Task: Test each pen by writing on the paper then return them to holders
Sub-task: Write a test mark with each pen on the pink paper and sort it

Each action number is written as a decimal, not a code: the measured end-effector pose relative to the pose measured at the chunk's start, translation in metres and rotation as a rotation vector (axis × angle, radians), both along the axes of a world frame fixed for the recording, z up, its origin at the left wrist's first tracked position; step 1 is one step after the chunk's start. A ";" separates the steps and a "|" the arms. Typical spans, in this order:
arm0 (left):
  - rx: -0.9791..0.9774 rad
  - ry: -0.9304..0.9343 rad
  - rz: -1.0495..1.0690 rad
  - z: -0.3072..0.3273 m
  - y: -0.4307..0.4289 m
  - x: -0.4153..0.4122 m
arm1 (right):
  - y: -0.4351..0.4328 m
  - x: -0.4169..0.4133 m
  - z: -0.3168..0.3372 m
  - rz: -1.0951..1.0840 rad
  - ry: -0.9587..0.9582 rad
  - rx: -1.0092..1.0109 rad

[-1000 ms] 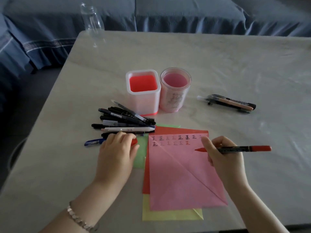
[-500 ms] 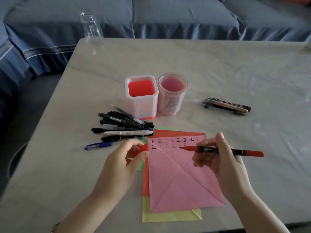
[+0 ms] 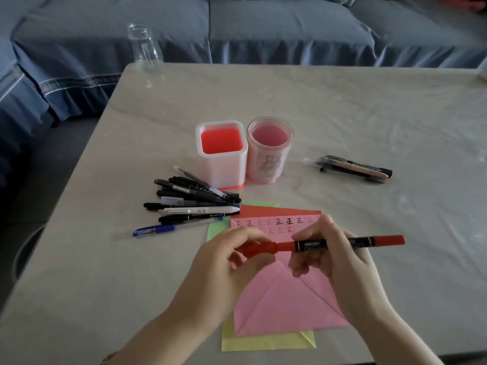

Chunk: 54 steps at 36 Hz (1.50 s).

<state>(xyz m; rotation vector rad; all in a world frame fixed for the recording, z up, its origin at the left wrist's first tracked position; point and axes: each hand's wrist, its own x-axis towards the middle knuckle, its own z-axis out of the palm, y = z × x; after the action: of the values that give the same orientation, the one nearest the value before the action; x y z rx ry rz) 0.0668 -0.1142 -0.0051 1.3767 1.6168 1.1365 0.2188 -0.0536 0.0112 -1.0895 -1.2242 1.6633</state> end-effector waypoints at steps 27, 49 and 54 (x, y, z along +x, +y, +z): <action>-0.293 -0.025 -0.196 -0.008 0.051 0.022 | 0.042 0.029 -0.051 0.171 -0.486 0.192; 0.097 0.619 0.316 -0.043 0.020 -0.075 | 0.158 0.051 -0.066 -0.006 -1.307 0.757; 0.061 0.786 0.463 -0.048 0.036 -0.108 | 0.117 0.043 -0.056 0.058 -1.094 0.786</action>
<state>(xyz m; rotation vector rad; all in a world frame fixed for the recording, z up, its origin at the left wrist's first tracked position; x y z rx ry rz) -0.0415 -0.0778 -0.0533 1.6542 2.5781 0.9334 0.2618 0.0636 -0.0445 -1.4287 -2.3064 0.3621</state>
